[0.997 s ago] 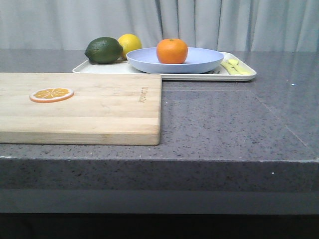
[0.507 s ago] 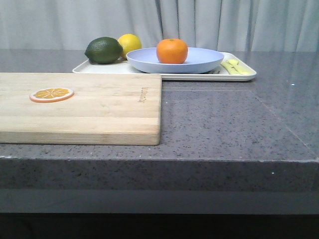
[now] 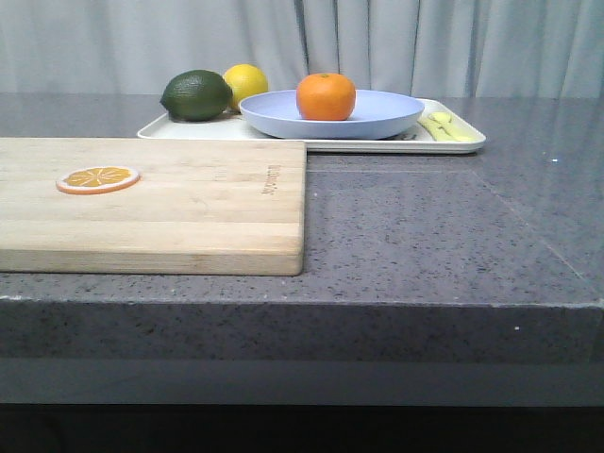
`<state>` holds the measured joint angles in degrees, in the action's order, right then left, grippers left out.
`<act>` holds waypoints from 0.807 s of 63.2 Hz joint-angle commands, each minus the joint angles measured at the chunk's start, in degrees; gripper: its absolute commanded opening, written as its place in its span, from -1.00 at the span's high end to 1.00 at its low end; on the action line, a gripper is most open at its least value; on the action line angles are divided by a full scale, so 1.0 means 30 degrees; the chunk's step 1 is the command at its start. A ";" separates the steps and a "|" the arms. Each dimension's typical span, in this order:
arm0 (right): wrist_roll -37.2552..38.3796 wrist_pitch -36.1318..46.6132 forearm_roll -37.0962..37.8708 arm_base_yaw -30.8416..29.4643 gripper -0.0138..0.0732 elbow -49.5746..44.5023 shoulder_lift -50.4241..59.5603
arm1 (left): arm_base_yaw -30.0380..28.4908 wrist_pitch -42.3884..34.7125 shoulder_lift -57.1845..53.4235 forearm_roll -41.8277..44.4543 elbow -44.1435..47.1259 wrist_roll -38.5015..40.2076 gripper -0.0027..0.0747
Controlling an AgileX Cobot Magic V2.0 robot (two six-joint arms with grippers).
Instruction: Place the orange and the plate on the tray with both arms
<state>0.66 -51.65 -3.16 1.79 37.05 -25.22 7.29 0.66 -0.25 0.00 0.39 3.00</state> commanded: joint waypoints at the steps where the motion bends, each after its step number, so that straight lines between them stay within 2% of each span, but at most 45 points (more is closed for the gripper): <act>1: -0.0219 0.1232 -0.0025 -0.0101 0.84 0.0447 -0.0096 | -0.0037 -0.1550 -0.0352 -0.0202 0.0505 -0.0002 0.98; 8: -0.0219 0.1698 0.1052 -0.0101 0.84 0.0118 0.0178 | -0.0037 -0.1550 -0.0352 -0.0202 0.0505 -0.0002 0.98; 13: -0.0219 0.3363 0.1793 -0.0101 0.84 -0.0678 0.1127 | -0.0037 -0.1550 -0.0352 -0.0202 0.0505 -0.0002 0.98; 35: -0.0219 1.5191 0.2393 -0.0101 0.84 -0.9048 0.6979 | -0.0037 -0.1550 -0.0352 -0.0202 0.0505 -0.0002 0.98; 51: -0.0219 1.8250 0.1685 -0.0101 0.84 -1.2433 0.8948 | -0.0037 -0.1550 -0.0352 -0.0202 0.0505 -0.0002 0.98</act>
<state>0.66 -4.35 2.67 1.79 -0.09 0.39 7.29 0.66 -0.25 0.00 0.39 3.00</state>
